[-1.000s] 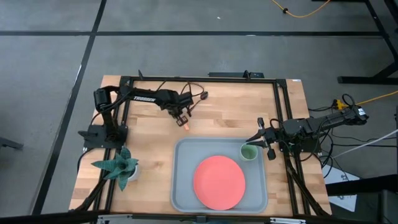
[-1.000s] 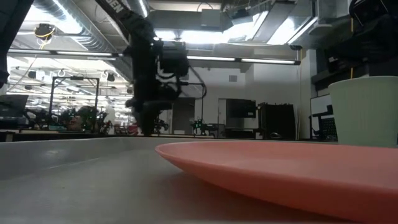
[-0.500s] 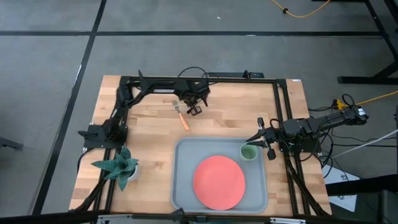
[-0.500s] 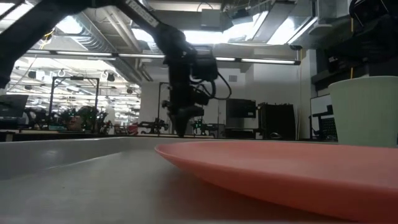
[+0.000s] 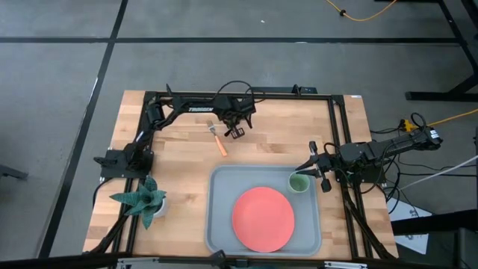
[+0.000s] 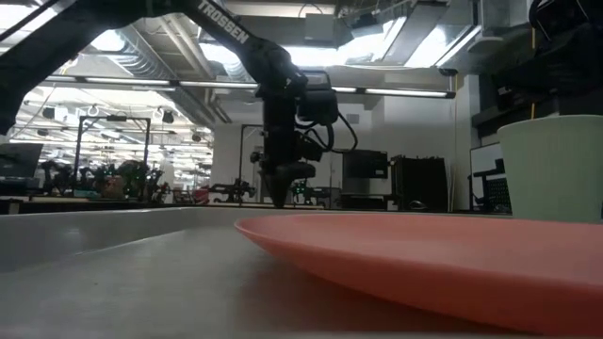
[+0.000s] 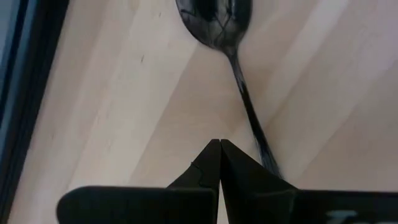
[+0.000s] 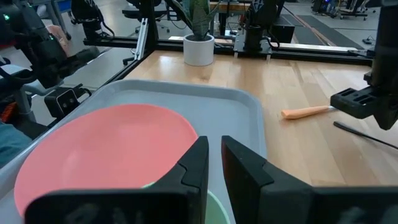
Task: Pick and place plate/cup/fork/spoon on tray
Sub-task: Move the silverware to the top of the table, then put the black spoon on the gray serving tray to the right of the pink plate
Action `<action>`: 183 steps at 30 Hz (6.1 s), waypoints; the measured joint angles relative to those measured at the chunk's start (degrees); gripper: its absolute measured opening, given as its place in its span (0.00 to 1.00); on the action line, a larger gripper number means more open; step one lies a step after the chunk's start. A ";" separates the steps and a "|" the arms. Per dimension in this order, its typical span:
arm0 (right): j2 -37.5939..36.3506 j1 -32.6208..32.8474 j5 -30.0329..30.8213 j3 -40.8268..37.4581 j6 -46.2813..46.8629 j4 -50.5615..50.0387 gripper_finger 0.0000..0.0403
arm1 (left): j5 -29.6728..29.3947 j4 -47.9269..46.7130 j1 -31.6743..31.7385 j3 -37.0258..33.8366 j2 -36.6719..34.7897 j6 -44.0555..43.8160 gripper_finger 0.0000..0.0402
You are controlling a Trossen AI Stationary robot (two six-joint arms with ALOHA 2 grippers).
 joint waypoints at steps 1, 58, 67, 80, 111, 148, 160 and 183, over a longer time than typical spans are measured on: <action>0.00 0.00 0.01 0.00 0.00 0.00 0.13 | 0.66 -0.06 0.13 0.00 0.02 -0.01 0.00; -0.02 0.02 -0.12 0.00 -1.05 -1.90 0.13 | 10.55 4.78 -10.76 1.79 3.69 -10.42 0.00; 0.00 0.02 -1.10 0.00 -1.14 -2.01 0.13 | 9.75 8.60 -11.71 2.61 3.93 -10.70 0.00; 0.00 0.02 -1.04 -0.04 -2.18 1.98 0.13 | 8.01 2.48 -12.70 5.71 3.37 -8.49 0.00; 26.90 -15.77 5.58 18.85 -29.57 68.07 0.13 | -18.60 -14.94 -13.20 -33.02 -53.77 -16.43 0.00; 84.88 -32.31 0.90 67.58 25.89 -21.10 0.13 | -14.00 34.05 -26.53 -75.17 -78.09 -17.02 0.00; 84.78 -32.48 4.13 67.58 30.28 -15.33 0.13 | -14.81 49.41 -29.92 -85.55 -88.80 -16.28 0.00; 84.78 -23.96 9.23 67.56 13.77 -13.11 0.13 | -13.97 49.20 -29.95 -85.59 -88.59 -16.37 0.00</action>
